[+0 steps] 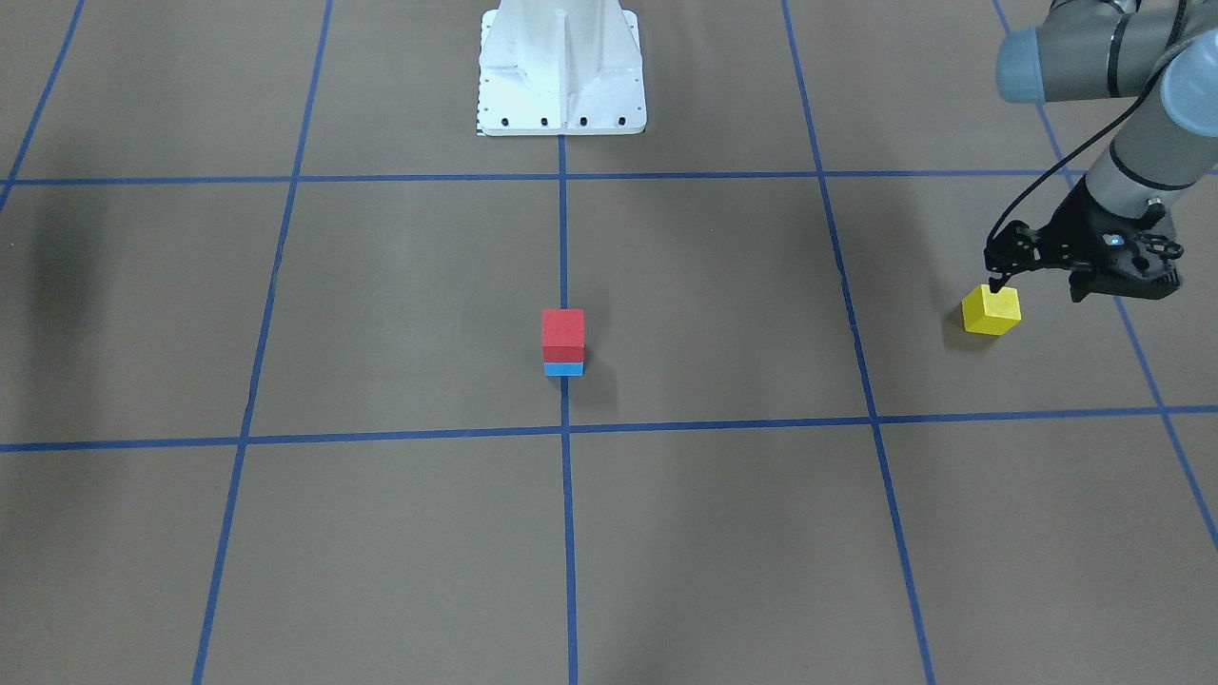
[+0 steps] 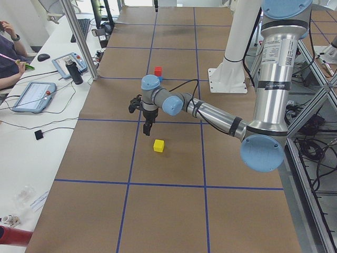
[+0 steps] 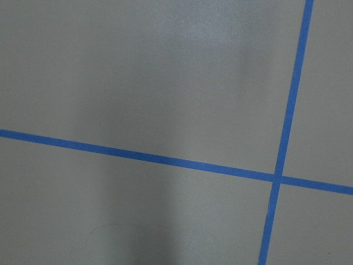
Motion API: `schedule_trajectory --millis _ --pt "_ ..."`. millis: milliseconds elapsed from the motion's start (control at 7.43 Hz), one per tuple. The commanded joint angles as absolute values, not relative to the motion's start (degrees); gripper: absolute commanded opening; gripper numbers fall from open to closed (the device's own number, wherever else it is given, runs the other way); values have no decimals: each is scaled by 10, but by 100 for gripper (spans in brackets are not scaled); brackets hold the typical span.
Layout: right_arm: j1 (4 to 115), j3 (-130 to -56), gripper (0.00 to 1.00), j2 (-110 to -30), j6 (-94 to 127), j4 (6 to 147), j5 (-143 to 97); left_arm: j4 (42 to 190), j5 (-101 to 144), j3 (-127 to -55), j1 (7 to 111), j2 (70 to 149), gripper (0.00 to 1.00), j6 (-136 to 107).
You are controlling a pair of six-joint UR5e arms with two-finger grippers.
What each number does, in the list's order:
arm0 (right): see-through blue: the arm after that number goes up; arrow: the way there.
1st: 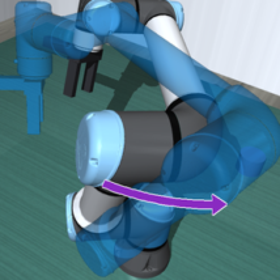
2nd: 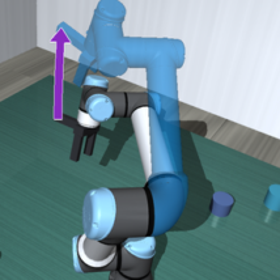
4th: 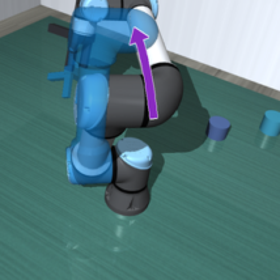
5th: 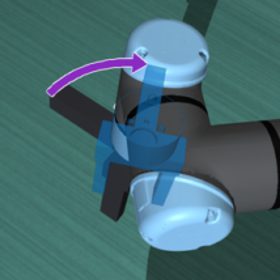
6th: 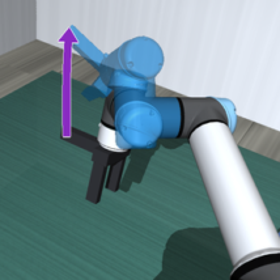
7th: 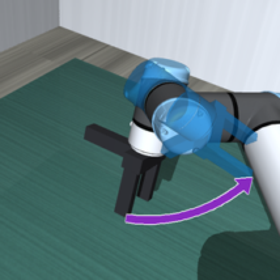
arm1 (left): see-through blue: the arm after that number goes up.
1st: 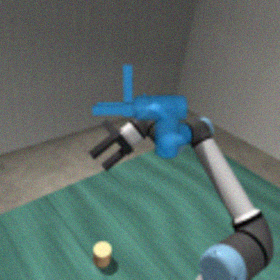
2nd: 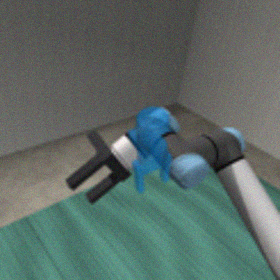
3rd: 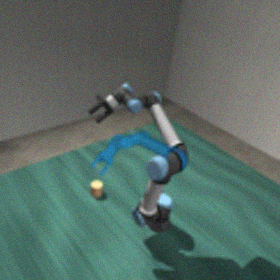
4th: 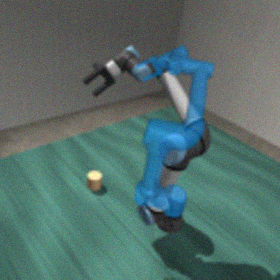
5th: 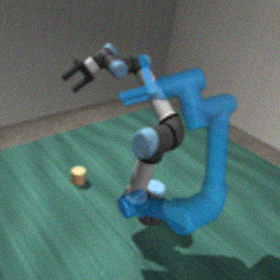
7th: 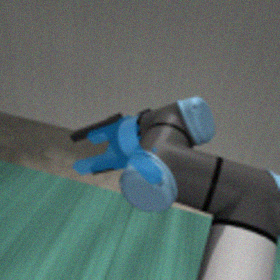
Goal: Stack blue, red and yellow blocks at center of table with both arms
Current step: 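Lower the left gripper onto the yellow cube and close on it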
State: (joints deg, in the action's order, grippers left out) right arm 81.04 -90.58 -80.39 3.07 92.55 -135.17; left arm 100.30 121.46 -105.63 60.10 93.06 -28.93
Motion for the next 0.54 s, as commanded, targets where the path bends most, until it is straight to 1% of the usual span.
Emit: schedule_trajectory --millis 0,135,404 --pt "810 -906 99 -801 33 925 -1352 1139 1215 -972 598 923 100 -359" --pt "810 -905 99 -797 33 925 -1352 1180 1215 -942 596 924 100 -368" --pt "810 -905 99 -797 32 925 -1352 1181 1216 -938 594 926 100 -371"
